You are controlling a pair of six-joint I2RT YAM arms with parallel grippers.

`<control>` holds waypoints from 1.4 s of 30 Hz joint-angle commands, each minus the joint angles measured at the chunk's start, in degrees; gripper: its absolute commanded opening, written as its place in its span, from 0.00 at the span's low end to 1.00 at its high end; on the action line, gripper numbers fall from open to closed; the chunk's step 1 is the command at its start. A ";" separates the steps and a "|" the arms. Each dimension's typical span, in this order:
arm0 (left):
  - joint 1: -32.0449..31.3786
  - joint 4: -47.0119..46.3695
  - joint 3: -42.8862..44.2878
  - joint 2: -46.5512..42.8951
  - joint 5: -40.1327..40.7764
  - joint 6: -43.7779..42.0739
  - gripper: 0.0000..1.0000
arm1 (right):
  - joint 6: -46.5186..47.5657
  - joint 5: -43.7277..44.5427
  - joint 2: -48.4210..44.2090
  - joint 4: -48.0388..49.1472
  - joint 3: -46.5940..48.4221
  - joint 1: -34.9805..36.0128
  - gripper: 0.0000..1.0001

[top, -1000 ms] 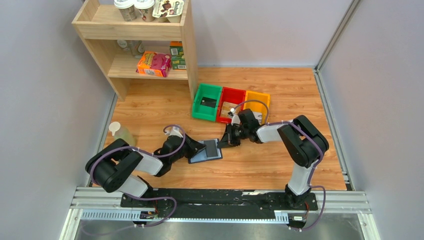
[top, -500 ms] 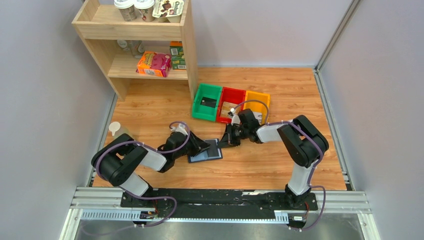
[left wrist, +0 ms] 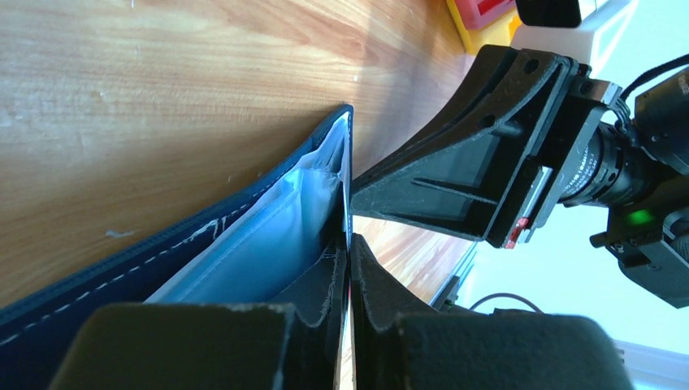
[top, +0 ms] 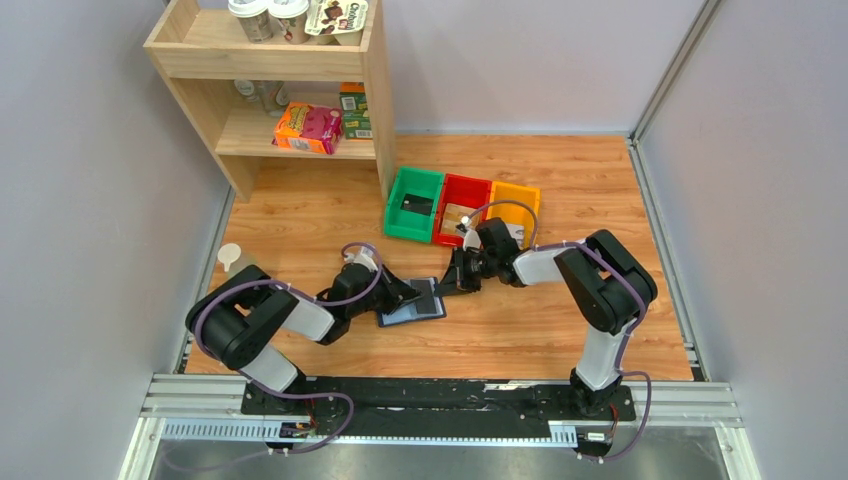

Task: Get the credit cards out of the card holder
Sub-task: Remove the credit card from the card holder.

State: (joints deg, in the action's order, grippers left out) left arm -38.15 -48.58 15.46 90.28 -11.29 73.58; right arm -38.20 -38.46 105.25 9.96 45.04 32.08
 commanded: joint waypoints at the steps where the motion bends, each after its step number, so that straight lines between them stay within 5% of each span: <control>1: 0.18 -4.42 -1.49 -4.05 -0.23 0.07 0.09 | 2.34 9.98 4.61 -6.00 -1.71 0.27 0.00; 28: 1.24 1.81 -6.14 -13.90 2.14 -0.72 0.13 | 2.60 12.00 4.96 -6.18 -2.15 -0.17 0.00; 42: 1.41 35.54 -6.23 -38.57 11.11 -5.29 0.00 | 3.21 12.79 0.93 -8.19 -1.00 -0.43 0.00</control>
State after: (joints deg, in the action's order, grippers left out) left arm -36.97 -23.62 8.99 59.64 -3.79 70.81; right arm -39.22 -37.56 105.25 9.78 45.12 31.94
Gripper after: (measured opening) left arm 0.017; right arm 0.005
